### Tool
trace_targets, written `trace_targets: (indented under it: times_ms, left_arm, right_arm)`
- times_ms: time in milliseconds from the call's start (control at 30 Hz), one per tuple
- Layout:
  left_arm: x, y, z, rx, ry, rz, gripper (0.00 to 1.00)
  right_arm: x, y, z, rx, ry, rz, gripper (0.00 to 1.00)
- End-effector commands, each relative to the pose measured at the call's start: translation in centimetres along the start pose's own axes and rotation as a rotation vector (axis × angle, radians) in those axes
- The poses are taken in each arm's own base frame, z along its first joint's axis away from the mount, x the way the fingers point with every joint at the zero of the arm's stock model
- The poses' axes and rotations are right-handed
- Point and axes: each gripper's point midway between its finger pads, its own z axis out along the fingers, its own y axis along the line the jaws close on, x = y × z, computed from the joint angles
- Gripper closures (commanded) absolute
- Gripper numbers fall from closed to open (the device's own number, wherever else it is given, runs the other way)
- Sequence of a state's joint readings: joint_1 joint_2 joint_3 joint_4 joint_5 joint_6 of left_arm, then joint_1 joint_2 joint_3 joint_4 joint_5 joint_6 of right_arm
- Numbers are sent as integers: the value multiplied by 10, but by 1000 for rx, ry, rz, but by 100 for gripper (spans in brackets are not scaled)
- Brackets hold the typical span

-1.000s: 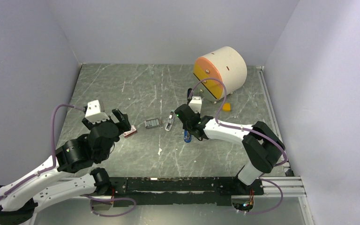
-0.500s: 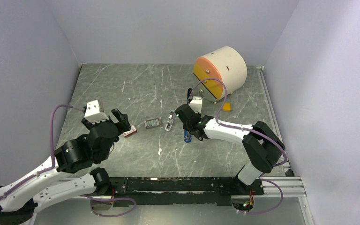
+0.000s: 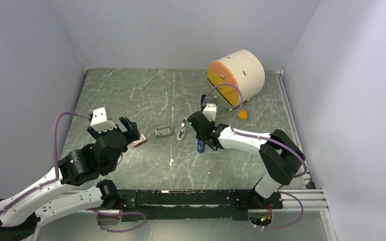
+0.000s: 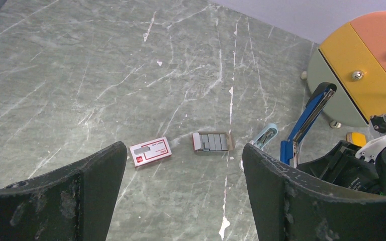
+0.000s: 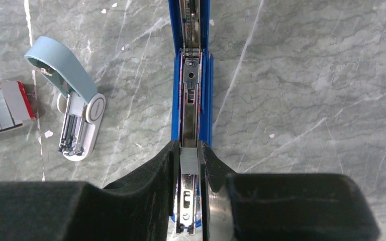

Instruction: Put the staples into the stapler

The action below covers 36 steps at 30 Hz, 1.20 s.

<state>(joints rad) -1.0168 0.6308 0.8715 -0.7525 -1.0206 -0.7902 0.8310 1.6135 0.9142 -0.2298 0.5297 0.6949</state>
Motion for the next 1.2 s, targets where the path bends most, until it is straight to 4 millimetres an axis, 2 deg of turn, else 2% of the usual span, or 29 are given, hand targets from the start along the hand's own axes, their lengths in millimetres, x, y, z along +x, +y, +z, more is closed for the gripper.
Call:
trace_targets:
  times_ms: [0,333,533,833,1000,1167]
  left_arm:
    - [-3,4,0,-16,-18,-15,10]
    - [-7,6,-1,-17,-23,-21,10]
    - [-11,9,-6,-5,-27,-40,10]
    - [-12,7,-8,26,-24,-47,10]
    - [-9,7,-7,22,-15,-37,10]
    - [-7,5,-6,27,-10,-41,10]
  right_arm:
    - [-7,3,3,2,-12,20,76]
    - [-29,10,-14,-7,51,-33,76]
    - [-19,4,-12,3,173,-67,76]
    - [-2,-1,0,38,234,-66,76]
    - [-3,2,4,34,228,-48,76]
    - [-15,0,-3,41,191,-40,76]
